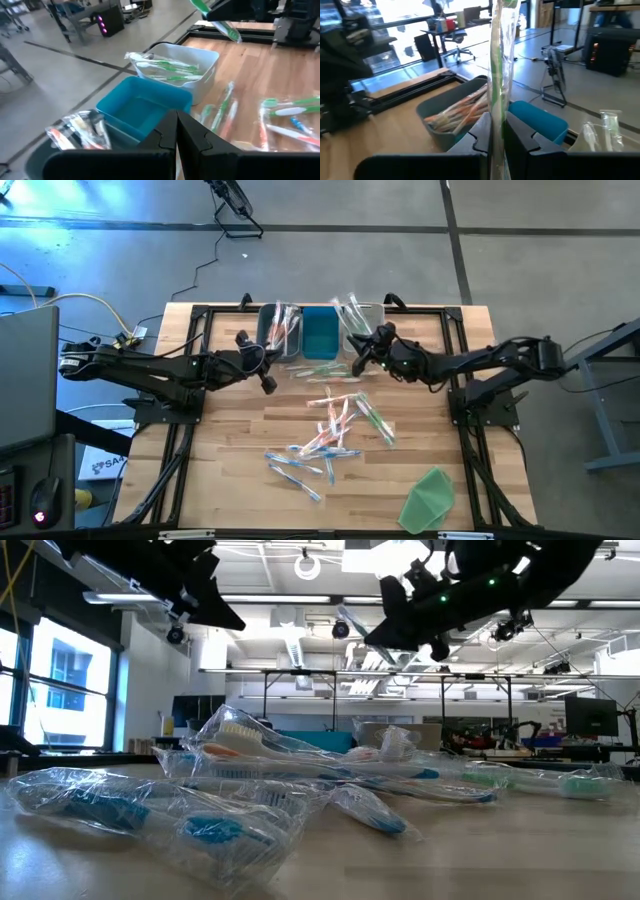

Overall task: Pick & Place Toothbrushes
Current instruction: Put the green toothbrush into the white bin, then put the orange toothbrush into the dark blue bin

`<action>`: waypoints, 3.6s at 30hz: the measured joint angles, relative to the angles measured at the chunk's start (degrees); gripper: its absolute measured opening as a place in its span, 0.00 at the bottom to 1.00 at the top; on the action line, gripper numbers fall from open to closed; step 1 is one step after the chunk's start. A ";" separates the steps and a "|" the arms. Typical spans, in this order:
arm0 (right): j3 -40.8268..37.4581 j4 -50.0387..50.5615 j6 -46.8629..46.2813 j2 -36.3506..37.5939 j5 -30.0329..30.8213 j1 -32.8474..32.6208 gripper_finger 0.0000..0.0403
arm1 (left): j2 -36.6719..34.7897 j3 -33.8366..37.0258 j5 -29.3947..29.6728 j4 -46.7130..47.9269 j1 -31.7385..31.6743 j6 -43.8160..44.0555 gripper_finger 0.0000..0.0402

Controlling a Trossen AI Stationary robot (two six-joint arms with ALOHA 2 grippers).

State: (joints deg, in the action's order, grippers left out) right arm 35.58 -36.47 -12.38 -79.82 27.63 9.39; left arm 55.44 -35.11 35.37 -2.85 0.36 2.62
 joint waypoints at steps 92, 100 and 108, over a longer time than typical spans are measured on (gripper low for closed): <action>2.85 10.50 -12.86 -14.71 0.90 14.93 0.33 | 1.14 0.07 -26.59 0.04 -28.48 -7.24 0.00; 2.85 10.33 -8.50 -10.49 0.94 13.88 0.29 | 1.14 0.07 -26.57 0.02 -28.48 -7.22 0.00; 2.89 12.74 -4.26 -3.54 0.75 12.13 0.28 | 1.14 0.07 -26.57 0.02 -28.48 -7.16 0.00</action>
State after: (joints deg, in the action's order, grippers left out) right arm 38.47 -23.73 -16.64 -83.36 28.38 21.52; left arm 56.58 -35.05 8.80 -2.83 -28.12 -4.54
